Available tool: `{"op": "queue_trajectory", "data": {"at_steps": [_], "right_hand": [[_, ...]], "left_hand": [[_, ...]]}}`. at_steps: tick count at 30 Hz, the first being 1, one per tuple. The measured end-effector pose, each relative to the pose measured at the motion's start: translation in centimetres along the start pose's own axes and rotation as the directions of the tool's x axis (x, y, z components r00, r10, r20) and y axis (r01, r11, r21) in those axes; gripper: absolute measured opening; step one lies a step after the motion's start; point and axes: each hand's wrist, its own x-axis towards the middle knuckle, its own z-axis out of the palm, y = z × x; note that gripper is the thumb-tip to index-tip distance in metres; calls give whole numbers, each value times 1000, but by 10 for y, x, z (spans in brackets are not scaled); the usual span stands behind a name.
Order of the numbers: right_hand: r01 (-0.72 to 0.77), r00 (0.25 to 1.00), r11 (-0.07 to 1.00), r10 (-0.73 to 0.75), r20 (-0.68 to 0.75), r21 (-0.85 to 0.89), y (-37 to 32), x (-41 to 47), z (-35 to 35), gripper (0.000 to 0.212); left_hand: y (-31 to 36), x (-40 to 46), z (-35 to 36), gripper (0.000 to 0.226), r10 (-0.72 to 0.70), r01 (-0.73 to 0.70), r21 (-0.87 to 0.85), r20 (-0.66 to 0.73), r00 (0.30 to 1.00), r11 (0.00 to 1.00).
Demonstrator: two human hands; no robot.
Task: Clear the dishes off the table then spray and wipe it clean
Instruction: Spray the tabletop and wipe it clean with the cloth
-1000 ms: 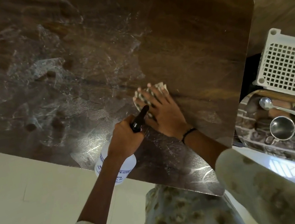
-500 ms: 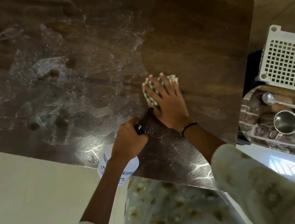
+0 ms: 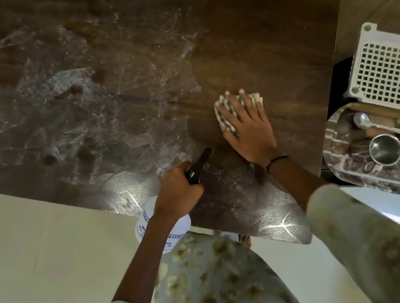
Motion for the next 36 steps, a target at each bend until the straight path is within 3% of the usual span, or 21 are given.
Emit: {"op": "queue_trajectory", "data": {"at_steps": [2, 6, 9, 11, 14, 17, 28, 31, 34, 36], "right_hand": [[-30, 1000, 999, 30, -2, 40, -27, 10, 7, 57], [219, 976, 976, -219, -18, 15, -57, -13, 19, 52], [370, 928, 929, -368, 55, -22, -39, -55, 19, 57], [399, 914, 915, -391, 107, -66, -12, -73, 15, 58], [257, 963, 962, -247, 109, -92, 20, -83, 7, 58], [129, 990, 989, -125, 72, -66, 23, -86, 4, 57], [136, 989, 989, -133, 60, -53, 23, -86, 6, 57], [128, 991, 991, -125, 56, -51, 22, -86, 6, 57], [109, 993, 993, -107, 49, -35, 18, -87, 7, 56], [70, 997, 998, -70, 40, -6, 12, -87, 8, 56]], "left_hand": [[-4, -8, 5, 13, 4, -4, 7, 22, 1000, 1000], [-14, -29, 13, 16, 21, -22, 13, 74, 997, 1000], [-22, -44, 22, 16, 24, -25, 11, 92, 996, 1000], [-26, -51, 30, 20, 11, -13, 25, 111, 994, 1000], [-28, -60, 43, 35, -10, 4, 43, 144, 989, 999], [-25, -67, 52, 30, -40, 32, 48, 164, 986, 998], [-20, -76, 51, 33, -23, 12, 85, 127, 992, 996], [-27, -78, 47, 10, -45, 37, 98, 82, 996, 994], [-33, -79, 43, 27, -60, 60, 72, 1, 998, 996], [-38, -79, 42, 27, -64, 65, 74, -12, 998, 995]]}}
